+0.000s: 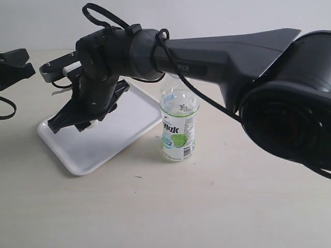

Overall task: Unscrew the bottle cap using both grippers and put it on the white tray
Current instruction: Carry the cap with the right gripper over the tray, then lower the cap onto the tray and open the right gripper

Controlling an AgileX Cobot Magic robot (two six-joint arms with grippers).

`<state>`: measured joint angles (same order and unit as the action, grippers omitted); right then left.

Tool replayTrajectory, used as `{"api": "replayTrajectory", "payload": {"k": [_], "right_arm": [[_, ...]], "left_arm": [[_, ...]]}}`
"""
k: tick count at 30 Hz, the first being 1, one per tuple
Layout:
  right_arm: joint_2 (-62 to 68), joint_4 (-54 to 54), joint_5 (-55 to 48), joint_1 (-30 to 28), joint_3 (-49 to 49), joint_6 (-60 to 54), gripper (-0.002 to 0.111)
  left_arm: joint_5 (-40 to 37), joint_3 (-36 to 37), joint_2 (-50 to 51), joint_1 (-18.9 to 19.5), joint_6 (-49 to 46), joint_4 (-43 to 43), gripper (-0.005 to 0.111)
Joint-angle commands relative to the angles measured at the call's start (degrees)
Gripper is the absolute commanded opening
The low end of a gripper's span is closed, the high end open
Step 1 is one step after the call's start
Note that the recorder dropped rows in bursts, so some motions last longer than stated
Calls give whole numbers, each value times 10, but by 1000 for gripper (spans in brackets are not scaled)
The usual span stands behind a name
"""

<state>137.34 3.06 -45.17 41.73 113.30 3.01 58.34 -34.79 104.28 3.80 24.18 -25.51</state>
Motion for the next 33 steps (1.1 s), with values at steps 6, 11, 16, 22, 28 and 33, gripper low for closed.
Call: {"api": "replayTrajectory", "payload": {"k": [6, 11, 16, 22, 28, 33], "right_arm": [[27, -7, 33, -2, 4, 1, 0], [31, -7, 30, -2, 4, 1, 0], [33, -7, 18, -2, 4, 0, 0], [36, -7, -10, -2, 4, -13, 1], [36, -7, -10, -2, 4, -14, 21], [36, -7, -10, -2, 4, -14, 34]], "left_arm": [[0, 3, -4, 2, -2, 8, 0], [-1, 3, -4, 2, -2, 8, 0], [-1, 3, -4, 2, -2, 8, 0], [-1, 3, -4, 2, -1, 8, 0], [-1, 3, -4, 2, -1, 7, 0], [-1, 3, -4, 2, -1, 7, 0]]}}
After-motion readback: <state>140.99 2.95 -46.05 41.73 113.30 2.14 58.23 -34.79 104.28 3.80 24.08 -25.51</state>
